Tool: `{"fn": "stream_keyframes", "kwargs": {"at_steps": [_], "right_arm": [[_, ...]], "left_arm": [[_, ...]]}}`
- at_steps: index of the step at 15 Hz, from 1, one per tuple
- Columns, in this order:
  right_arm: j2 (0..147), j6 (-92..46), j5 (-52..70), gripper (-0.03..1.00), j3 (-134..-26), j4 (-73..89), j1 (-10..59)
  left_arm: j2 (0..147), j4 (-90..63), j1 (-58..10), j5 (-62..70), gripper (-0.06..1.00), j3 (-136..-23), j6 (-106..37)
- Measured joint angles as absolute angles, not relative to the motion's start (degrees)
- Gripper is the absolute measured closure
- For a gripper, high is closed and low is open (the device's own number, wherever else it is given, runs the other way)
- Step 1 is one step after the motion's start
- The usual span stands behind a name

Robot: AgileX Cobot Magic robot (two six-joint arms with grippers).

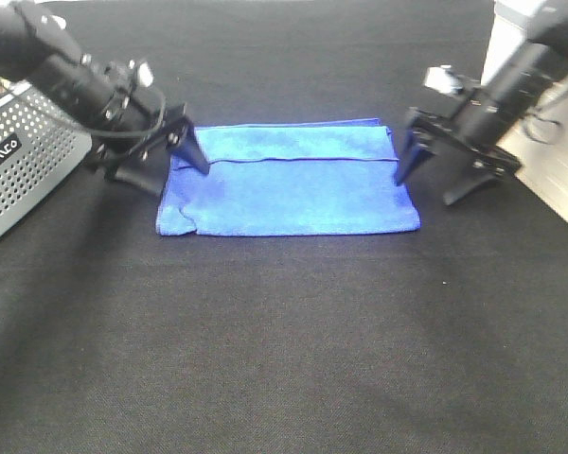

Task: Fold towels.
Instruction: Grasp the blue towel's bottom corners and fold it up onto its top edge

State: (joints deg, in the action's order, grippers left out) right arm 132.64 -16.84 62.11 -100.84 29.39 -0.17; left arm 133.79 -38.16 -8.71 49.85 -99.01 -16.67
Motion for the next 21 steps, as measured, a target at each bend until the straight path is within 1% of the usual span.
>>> {"fn": "stream_keyframes", "kwargs": {"at_steps": [2,3,5,10,13,14,15,16,17,18,20,21], "right_arm": [[132.24,-22.12,61.13,0.19,-98.26,32.83,-0.97],[132.24,-22.12,61.13,0.19,-98.26,32.83,-0.97],[132.18,-23.55,59.19,0.19,-97.69,35.87,-0.86],[133.21,-23.89,55.75,0.19,-97.63,35.47,-0.80],[135.05,-24.47,55.63,0.24,-97.69,37.59,-0.80],[135.28,-24.81,55.69,0.29,-97.69,38.50,-0.80],[135.85,-24.98,55.69,0.40,-97.69,39.53,-0.80],[136.02,-24.98,55.69,0.47,-97.69,39.88,-0.80],[136.25,-25.10,55.69,0.51,-97.69,40.16,-0.69],[136.36,-25.15,55.63,0.53,-97.69,40.11,-0.23],[136.48,-25.15,55.46,0.54,-97.69,39.71,1.49],[136.48,-24.58,55.18,0.59,-97.69,39.48,2.29]], "left_arm": [[131.04,-38.33,-9.11,44.06,0.18,-91.56,-16.39],[131.04,-38.33,-9.11,44.06,0.18,-91.56,-16.39],[129.26,-40.28,-10.20,36.90,0.18,-86.34,-16.27],[130.00,-41.71,-12.55,32.72,0.18,-85.89,-14.90],[130.81,-43.49,-12.55,32.66,0.19,-86.23,-13.06],[131.26,-44.69,-12.55,32.66,0.23,-86.29,-13.01],[131.84,-46.41,-12.55,32.66,0.34,-86.34,-13.29],[132.12,-46.70,-12.66,32.66,0.44,-86.34,-13.87],[132.30,-46.81,-12.95,32.66,0.51,-86.34,-14.38],[132.53,-46.87,-13.29,32.66,0.57,-86.34,-15.01],[132.64,-47.27,-13.81,32.83,0.64,-86.34,-15.24],[132.70,-47.27,-13.92,33.06,0.69,-86.34,-15.30]]}}
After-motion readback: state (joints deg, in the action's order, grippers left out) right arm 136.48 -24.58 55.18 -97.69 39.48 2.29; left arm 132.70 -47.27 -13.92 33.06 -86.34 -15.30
